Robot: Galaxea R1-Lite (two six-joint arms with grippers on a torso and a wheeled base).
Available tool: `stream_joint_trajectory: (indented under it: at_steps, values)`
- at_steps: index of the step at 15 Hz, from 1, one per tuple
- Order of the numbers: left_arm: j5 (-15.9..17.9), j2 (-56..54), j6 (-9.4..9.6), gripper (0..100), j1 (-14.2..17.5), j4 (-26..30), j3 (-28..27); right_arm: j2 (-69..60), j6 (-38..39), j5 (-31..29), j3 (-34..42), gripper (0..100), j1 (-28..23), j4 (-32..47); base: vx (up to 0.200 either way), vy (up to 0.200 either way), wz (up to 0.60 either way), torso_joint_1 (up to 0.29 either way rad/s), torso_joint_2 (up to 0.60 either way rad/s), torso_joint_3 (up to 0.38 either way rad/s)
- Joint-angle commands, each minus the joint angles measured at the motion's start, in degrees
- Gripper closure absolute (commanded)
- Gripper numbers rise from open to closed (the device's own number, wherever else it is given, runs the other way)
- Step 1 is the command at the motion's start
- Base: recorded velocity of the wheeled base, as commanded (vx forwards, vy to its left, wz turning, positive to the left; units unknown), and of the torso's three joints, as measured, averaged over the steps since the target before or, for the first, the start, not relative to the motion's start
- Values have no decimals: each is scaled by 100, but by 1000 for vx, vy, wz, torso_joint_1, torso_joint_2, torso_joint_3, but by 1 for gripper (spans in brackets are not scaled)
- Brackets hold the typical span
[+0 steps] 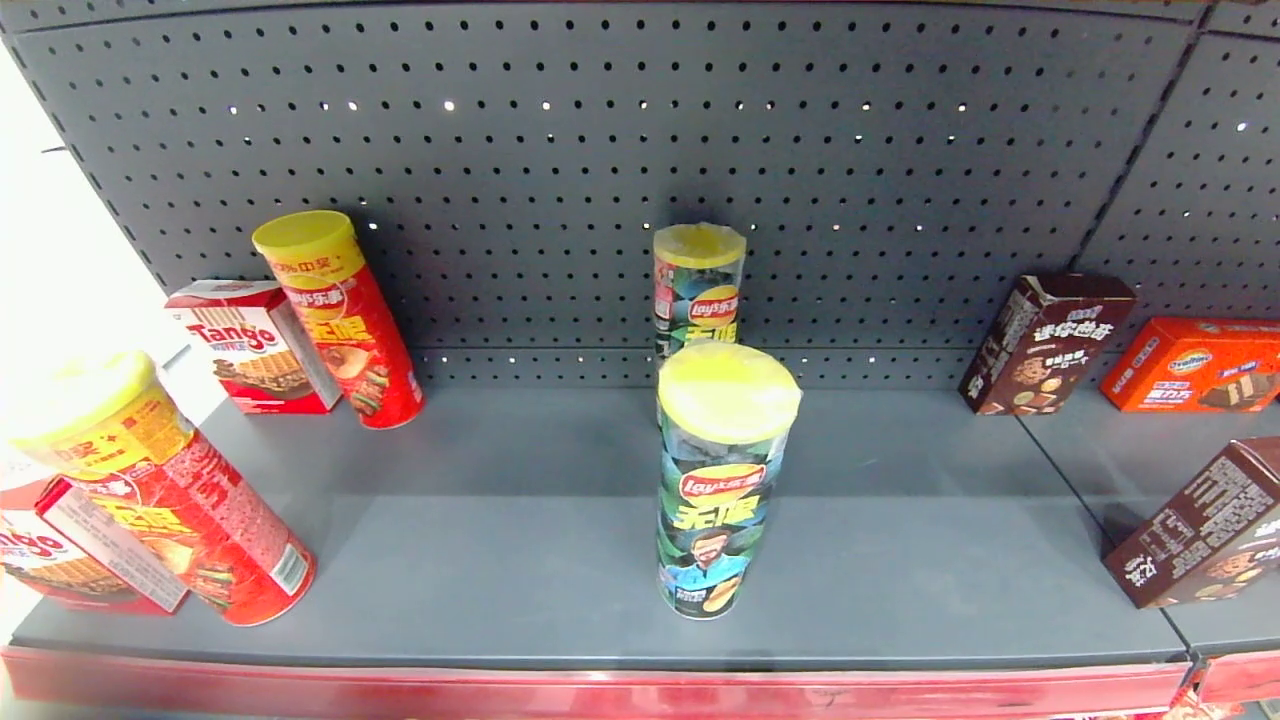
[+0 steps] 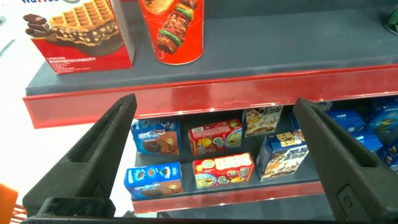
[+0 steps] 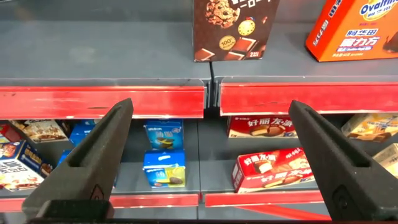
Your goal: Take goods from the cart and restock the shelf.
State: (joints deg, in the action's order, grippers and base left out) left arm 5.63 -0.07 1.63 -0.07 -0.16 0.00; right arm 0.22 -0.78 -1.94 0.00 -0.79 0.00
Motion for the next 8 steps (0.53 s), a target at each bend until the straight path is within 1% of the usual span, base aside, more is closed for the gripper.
stream_joint_trajectory:
  at_steps: [1, 8]
  values:
    - [-1, 7, -5, 0, 7, -2, 0, 13, -1, 0, 0, 0, 0, 0, 0, 0, 0, 0, 0, 0]
    - [-1, 7, -5, 0, -1, -2, 0, 13, -27, 0, 0, 0, 0, -9, 0, 0, 0, 0, 0, 0]
